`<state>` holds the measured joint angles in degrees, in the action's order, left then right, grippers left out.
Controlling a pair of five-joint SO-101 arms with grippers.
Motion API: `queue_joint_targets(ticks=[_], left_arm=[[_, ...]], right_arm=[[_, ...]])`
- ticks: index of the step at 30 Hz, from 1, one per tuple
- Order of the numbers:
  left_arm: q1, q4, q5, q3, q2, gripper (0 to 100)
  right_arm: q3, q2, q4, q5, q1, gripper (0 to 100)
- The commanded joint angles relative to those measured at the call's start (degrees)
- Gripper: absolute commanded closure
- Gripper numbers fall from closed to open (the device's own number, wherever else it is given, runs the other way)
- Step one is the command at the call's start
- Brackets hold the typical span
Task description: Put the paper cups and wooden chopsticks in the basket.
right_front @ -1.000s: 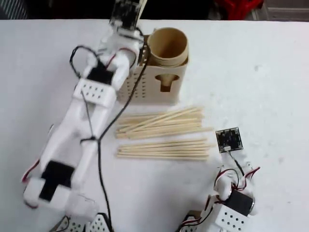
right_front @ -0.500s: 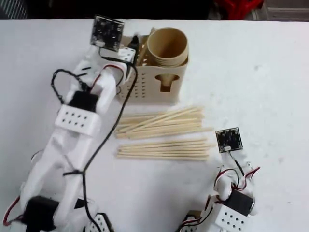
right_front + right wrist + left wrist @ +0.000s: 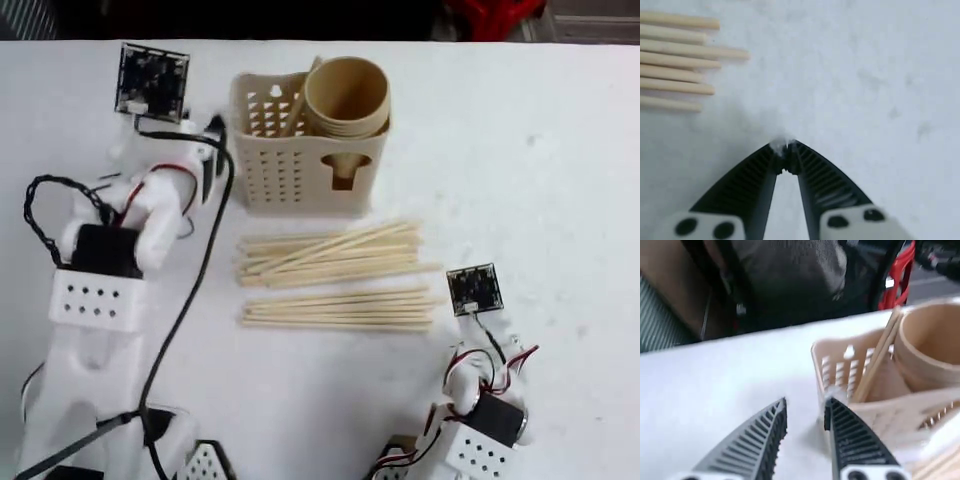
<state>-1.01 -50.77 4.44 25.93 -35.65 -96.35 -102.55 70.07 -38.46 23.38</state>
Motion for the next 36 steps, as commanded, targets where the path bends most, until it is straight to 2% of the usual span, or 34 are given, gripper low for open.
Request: queue_joint_targets(ticks=[1, 6, 11, 16, 20, 24, 28, 32, 36], left_arm=[[0.04, -4.04, 0.18, 1.93, -1.98, 86], [-3.12, 0.53, 0.35, 13.45, -1.89, 86], [-9.98, 7.56, 0.70, 23.65, -1.89, 86], [-17.54, 9.93, 4.40, 27.87, -1.54, 86], [-22.64, 9.32, 4.57, 28.92, -1.45, 86], [-24.75, 8.62, 5.01, 28.84, -1.19, 86], [-29.58, 5.54, 10.29, 24.97, 5.23, 86], [-30.46, -1.85, 10.73, 13.27, 17.27, 87], [-31.87, -3.43, 14.86, 2.46, 28.00, 87]], right_arm=[[-0.44, -0.48, -0.75, -0.44, 0.40, 98.3], [-0.44, -0.48, -0.75, -0.26, 0.40, 98.1], [-0.44, -0.48, -0.75, -0.44, 0.66, 98.1], [-0.44, -0.48, -0.75, -0.44, 0.75, 98.1], [-0.44, -0.48, -0.66, -0.18, 0.75, 98.1], [-0.44, -0.48, -0.66, -0.18, 0.66, 98.1], [-0.44, -0.48, -0.66, -0.18, 0.66, 98.1], [-0.44, -0.48, -0.66, -0.18, 0.66, 98.1], [-0.44, -0.48, -0.66, -0.18, 0.66, 98.1]])
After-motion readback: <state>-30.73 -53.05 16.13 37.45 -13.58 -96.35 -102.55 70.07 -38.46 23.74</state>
